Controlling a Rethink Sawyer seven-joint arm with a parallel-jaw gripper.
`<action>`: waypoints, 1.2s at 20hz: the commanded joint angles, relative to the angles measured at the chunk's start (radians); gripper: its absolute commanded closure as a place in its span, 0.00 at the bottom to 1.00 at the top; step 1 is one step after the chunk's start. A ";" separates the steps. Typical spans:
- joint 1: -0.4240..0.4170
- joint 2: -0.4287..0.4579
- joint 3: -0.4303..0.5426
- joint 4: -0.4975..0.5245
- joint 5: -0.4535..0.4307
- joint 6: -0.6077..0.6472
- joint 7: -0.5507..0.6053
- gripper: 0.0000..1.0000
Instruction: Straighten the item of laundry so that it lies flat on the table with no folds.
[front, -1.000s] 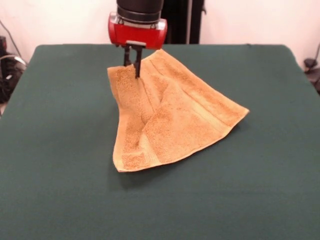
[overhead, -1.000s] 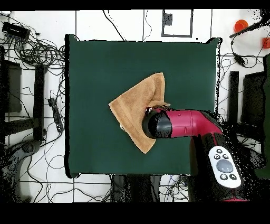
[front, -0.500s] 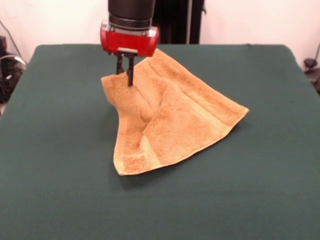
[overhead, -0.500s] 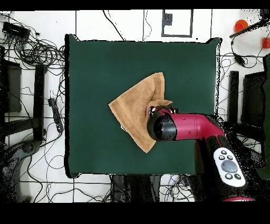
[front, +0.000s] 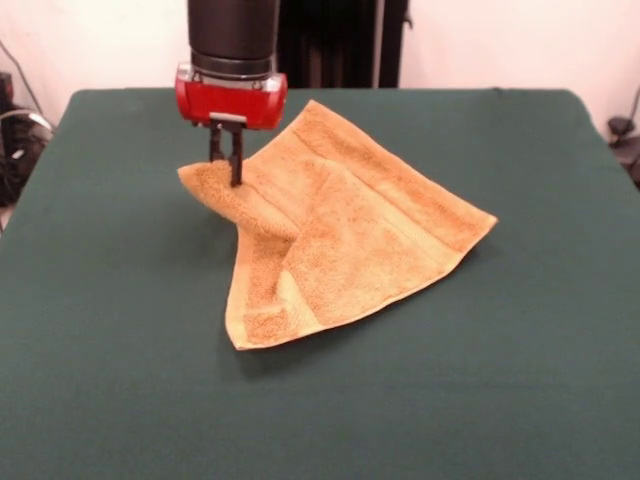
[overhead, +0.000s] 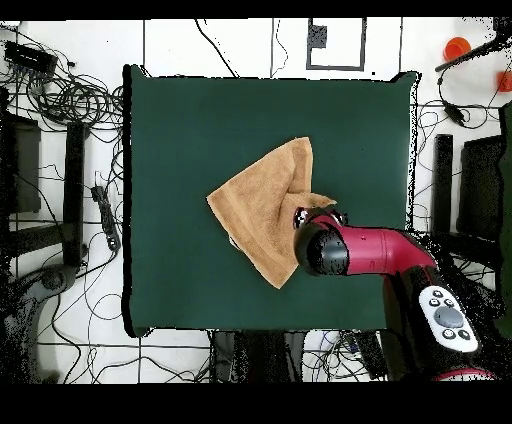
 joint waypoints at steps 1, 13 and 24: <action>0.030 0.032 0.024 0.070 -0.030 0.002 0.045 1.00; 0.127 -0.018 -0.044 0.084 0.056 0.074 0.149 1.00; 0.194 -0.070 -0.102 0.095 0.121 0.133 0.151 1.00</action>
